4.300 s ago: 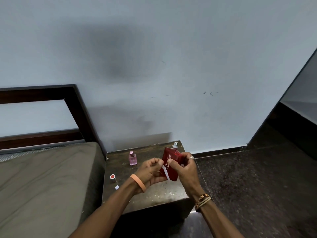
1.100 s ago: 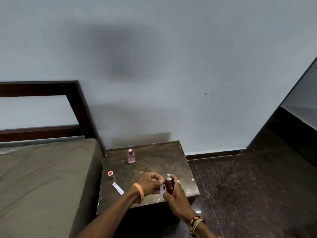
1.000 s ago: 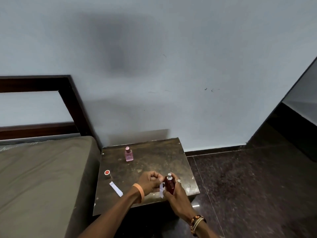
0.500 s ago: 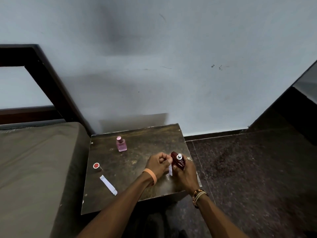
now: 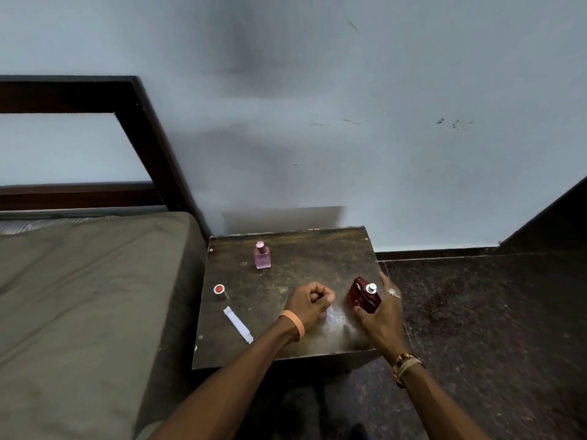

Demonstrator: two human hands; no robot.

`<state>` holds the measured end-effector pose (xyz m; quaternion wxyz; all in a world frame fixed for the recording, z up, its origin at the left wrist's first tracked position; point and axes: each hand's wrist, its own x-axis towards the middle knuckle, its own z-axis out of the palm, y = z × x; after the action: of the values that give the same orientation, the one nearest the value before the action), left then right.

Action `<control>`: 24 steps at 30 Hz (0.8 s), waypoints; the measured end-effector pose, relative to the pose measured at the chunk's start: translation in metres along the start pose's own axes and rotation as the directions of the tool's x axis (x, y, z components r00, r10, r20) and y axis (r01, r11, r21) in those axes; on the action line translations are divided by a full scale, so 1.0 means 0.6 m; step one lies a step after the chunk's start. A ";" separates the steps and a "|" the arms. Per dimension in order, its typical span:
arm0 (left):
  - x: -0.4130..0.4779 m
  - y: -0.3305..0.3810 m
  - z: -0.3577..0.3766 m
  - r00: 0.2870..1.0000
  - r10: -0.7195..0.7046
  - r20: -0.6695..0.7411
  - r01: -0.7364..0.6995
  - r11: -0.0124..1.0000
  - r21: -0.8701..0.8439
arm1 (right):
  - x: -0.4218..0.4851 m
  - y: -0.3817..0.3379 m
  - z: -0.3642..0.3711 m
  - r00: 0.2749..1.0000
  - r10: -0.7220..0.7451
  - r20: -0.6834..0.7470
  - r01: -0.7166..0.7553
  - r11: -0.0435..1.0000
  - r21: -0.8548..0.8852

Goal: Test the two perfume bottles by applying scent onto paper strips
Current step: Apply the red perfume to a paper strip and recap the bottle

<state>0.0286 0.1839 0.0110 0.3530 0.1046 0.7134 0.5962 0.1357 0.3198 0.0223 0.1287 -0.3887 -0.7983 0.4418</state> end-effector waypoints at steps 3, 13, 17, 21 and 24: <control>-0.017 0.006 -0.057 0.999 0.037 -0.039 -0.037 0.999 0.001 | -0.035 -0.018 -0.007 0.973 -0.108 -0.206 0.091 0.992 -0.087; -0.064 -0.007 -0.305 0.884 -0.043 -0.466 -0.040 0.985 -0.167 | -0.086 -0.142 0.135 0.749 -0.662 -0.029 0.653 0.744 -0.142; -0.060 -0.040 -0.366 0.818 -0.148 -0.556 0.004 0.967 -0.253 | -0.070 -0.182 0.241 0.798 -0.496 0.342 0.565 0.814 -0.137; -0.051 -0.054 -0.380 0.834 -0.148 -0.532 0.037 0.976 -0.214 | -0.058 -0.208 0.323 0.802 -0.376 0.464 0.489 0.859 -0.150; -0.039 -0.052 -0.371 0.856 -0.164 -0.490 0.068 0.976 -0.207 | -0.049 -0.213 0.358 0.803 -0.335 0.493 0.476 0.858 -0.191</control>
<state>-0.0858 -0.0106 -0.0001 0.1978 -0.1311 0.7281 0.6431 -0.0275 0.1286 0.0055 -0.0254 -0.1108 -0.9295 0.3508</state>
